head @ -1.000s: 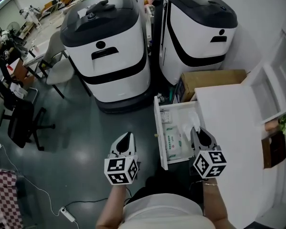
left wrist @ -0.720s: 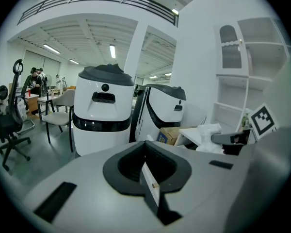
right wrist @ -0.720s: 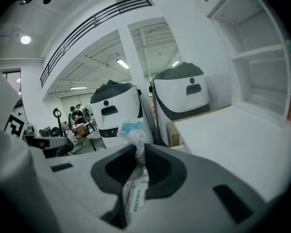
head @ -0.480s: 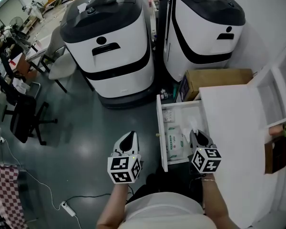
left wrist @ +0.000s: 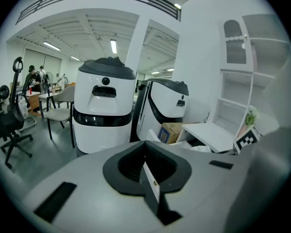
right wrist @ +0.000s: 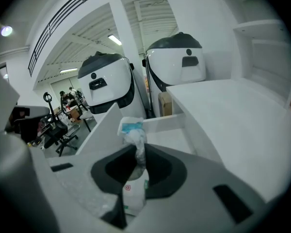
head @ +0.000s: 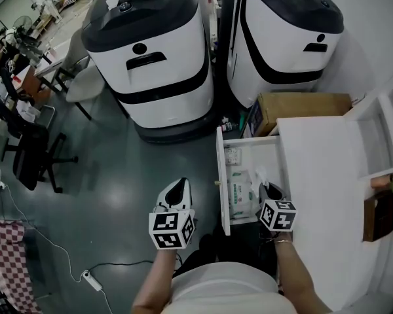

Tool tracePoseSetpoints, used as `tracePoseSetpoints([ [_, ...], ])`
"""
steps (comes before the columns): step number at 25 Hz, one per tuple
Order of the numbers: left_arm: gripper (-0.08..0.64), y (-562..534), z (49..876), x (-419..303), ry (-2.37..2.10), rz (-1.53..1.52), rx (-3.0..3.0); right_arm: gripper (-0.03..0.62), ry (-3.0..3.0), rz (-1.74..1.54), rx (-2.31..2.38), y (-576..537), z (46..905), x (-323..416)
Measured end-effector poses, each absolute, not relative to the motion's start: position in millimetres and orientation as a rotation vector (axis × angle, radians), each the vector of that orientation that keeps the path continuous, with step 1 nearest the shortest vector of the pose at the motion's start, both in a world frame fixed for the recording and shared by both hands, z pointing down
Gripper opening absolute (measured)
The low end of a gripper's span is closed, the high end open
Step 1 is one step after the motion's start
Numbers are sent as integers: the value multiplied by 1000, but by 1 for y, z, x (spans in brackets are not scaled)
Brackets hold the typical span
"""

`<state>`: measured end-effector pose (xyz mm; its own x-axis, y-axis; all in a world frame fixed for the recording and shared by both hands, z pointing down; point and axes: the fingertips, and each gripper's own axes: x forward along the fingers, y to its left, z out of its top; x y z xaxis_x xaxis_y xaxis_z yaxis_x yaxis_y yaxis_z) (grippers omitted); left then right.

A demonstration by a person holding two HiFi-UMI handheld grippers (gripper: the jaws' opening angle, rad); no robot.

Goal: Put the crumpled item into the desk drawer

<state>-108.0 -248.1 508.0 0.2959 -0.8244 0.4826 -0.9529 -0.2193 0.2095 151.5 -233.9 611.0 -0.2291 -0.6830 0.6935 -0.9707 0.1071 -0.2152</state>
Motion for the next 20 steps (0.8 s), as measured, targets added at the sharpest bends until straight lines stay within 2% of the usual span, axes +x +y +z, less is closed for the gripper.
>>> tracePoseSetpoints([
  [20, -5, -252, 528, -120, -1581, 409, 2031, 49, -1657, 1095, 1425, -212, 704, 165],
])
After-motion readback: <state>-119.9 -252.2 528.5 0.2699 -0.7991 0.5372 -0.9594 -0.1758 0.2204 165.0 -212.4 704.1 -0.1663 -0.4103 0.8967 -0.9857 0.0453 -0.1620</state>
